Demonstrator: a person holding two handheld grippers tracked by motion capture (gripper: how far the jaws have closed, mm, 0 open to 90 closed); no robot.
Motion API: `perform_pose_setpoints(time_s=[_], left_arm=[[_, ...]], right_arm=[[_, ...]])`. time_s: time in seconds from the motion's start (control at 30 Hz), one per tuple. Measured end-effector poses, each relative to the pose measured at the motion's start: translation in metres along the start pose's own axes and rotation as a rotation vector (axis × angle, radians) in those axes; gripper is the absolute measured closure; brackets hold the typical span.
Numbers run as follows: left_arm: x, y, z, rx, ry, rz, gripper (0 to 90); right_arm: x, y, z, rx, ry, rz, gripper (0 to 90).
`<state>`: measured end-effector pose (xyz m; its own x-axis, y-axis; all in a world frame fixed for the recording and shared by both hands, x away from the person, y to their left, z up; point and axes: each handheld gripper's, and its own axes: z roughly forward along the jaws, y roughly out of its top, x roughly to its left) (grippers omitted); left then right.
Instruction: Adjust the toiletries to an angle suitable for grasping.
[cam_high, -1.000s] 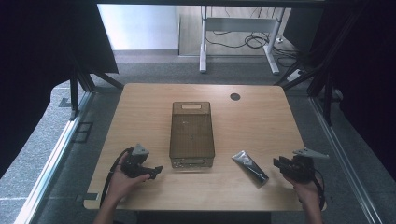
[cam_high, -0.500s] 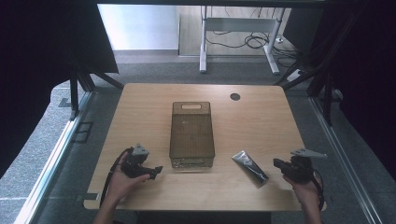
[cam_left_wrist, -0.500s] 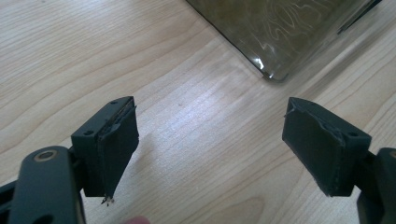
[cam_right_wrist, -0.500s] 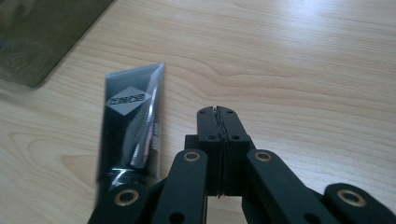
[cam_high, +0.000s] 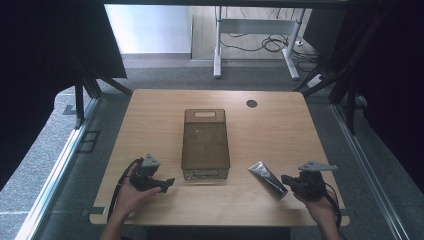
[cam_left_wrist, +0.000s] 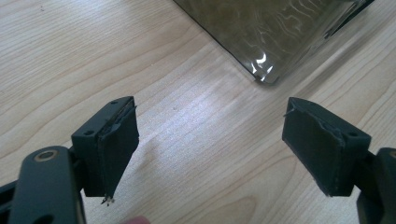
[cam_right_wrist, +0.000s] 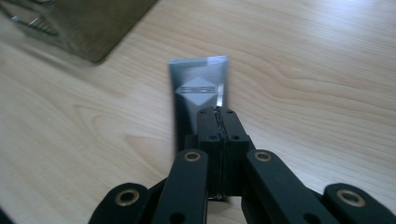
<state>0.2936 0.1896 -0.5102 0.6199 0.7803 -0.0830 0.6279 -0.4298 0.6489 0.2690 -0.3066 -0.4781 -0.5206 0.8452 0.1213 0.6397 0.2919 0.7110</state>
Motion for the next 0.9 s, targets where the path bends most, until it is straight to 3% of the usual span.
perform_pose_setpoints(time_s=[0.1, 0.37, 0.9], left_arm=[[0.0, 0.0, 0.0, 0.0, 0.0, 0.001, 19.0], [-0.004, 0.001, 0.002, 0.013, -0.005, 0.017, 19.2], [-0.005, 0.002, 0.001, 0.012, 0.002, 0.021, 19.3]], right_arm=[[0.011, 0.001, 0.005, 0.019, 0.029, -0.032, 89.6], [0.023, -0.012, 0.015, 0.088, 0.056, -0.045, 89.6], [0.015, -0.018, 0.017, 0.105, 0.053, -0.017, 89.8]])
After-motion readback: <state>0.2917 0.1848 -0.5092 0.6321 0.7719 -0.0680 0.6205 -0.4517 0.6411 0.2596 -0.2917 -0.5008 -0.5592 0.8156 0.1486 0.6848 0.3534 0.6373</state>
